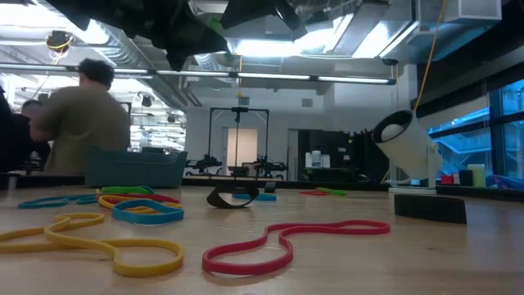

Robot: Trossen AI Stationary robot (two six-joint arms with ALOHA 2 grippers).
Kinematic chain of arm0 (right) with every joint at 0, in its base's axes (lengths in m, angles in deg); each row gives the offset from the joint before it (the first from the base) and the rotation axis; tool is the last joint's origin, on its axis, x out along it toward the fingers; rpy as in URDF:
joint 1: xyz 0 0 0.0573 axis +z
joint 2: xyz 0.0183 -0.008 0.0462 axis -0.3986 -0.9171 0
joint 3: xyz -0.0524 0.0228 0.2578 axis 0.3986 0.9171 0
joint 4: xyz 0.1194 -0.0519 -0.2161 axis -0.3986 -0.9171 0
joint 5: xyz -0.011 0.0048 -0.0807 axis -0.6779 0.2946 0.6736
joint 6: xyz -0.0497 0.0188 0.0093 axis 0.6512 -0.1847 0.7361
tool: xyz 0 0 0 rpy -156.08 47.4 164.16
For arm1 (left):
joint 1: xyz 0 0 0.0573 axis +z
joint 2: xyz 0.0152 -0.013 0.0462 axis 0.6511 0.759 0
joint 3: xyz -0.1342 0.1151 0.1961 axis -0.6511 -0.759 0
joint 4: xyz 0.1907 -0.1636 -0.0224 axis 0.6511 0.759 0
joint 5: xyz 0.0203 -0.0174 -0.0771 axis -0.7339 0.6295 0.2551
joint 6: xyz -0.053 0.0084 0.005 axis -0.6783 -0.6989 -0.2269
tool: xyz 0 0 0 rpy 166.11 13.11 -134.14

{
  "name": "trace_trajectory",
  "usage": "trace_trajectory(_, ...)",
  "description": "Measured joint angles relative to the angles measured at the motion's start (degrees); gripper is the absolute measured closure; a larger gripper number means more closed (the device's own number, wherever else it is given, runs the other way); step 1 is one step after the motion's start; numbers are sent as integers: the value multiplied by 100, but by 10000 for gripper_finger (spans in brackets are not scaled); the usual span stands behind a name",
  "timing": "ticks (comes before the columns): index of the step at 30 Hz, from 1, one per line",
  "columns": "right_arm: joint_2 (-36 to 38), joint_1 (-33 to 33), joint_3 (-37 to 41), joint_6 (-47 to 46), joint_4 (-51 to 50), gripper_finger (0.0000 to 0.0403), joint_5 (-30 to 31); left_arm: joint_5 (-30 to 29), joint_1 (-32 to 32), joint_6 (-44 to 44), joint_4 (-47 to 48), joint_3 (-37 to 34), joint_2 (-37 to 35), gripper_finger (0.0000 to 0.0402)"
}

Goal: Pick and place rubber bands into bin
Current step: Put the bottom right green rubber band into the bin

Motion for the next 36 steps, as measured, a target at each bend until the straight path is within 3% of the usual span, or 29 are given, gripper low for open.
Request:
trace_trajectory(6, 0, 0, 0, -2, 4, 403, 0, 458, 224, -96, 0, 0, 0, 398)
trace_trajectory(13, 0, 0, 0, -71, 22, 399, 4, 566, 349, -96, 0, 0, 0, 398)
trace_trajectory(24, 0, -48, 0, -330, -141, 301, 9, 734, 653, -412, 469, 0, -16, 399)
trace_trajectory(30, 1, -55, 27, -335, -276, 271, 15, 724, 1270, -457, 1599, 9, -415, 399)
trace_trajectory(36, 11, -52, 660, -909, -143, 269, 15, 459, 2563, 4, 3907, 595, -737, 399)
